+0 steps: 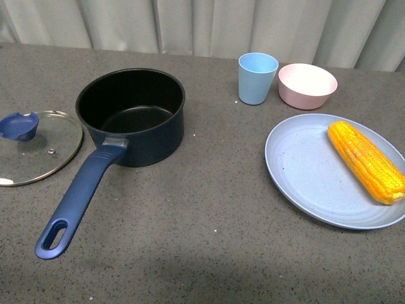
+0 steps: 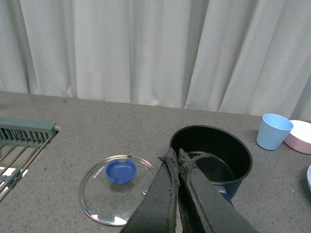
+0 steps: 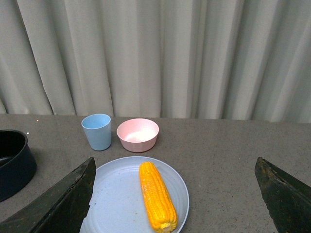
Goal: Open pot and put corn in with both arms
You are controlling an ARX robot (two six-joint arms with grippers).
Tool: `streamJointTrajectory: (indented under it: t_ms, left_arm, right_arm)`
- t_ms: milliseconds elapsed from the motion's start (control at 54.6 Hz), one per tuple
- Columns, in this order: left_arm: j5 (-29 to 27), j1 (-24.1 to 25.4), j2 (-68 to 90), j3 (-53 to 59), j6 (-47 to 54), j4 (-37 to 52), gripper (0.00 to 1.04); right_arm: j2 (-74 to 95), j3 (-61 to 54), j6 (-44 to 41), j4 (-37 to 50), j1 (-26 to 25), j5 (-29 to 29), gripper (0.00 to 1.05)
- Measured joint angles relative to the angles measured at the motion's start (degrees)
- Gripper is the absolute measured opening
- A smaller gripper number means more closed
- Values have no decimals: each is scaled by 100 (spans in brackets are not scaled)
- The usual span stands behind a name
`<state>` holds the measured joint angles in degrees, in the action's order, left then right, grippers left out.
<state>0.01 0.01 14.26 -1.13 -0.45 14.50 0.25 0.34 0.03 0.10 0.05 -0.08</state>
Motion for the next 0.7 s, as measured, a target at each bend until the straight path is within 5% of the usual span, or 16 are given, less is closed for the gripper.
streamJointTrajectory:
  t_ms: [550,696]
  left_arm:
    - [0,-2,-1392,0,-4,-1436,4]
    - [0,-2,-1397,0,0,-1438,30]
  right_arm:
    - [0,0,2,-2,0,-2,96]
    - [0,0,0,-2,0,0,96]
